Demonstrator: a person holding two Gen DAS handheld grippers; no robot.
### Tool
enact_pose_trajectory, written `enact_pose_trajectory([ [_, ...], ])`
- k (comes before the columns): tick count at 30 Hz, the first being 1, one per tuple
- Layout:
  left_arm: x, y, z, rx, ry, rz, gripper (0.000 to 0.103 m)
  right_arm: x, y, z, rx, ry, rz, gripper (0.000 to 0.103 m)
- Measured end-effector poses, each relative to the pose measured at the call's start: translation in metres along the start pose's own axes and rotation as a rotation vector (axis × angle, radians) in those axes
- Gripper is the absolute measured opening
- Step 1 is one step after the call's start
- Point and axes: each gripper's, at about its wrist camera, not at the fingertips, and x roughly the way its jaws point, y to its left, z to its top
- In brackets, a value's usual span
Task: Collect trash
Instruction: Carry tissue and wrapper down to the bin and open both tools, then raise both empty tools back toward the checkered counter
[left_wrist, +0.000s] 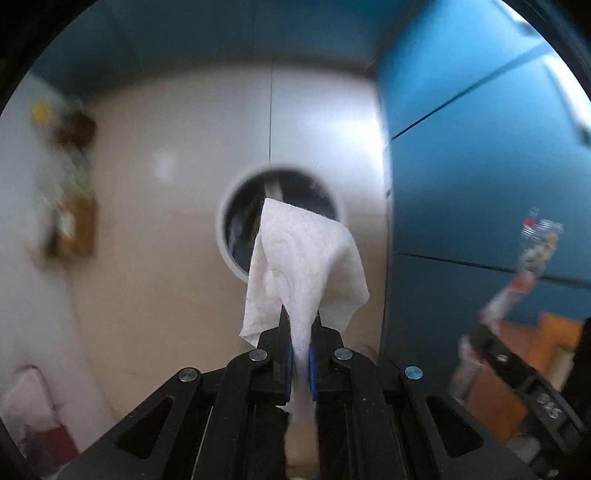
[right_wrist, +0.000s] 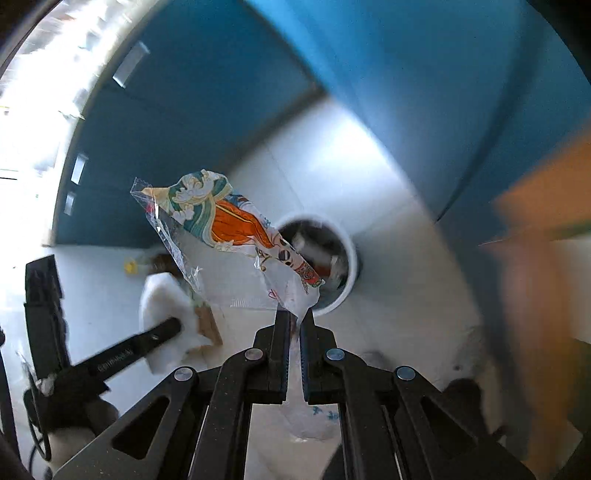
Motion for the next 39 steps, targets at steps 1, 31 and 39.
enact_pose_trajectory([
  [1,0.028,0.011,0.009,-0.017,0.025,-0.022,0.004,0.035,-0.009,0.01,0.017,0.033,0.013,0.005],
  [31,0.153,0.091,0.066,-0.021,-0.066,0.116,0.094,0.243,0.017,0.061,-0.158,0.19,-0.124,0.085],
  [39,0.099,0.082,0.03,-0.012,-0.167,0.208,0.094,0.181,0.023,0.036,-0.315,0.078,-0.308,0.103],
])
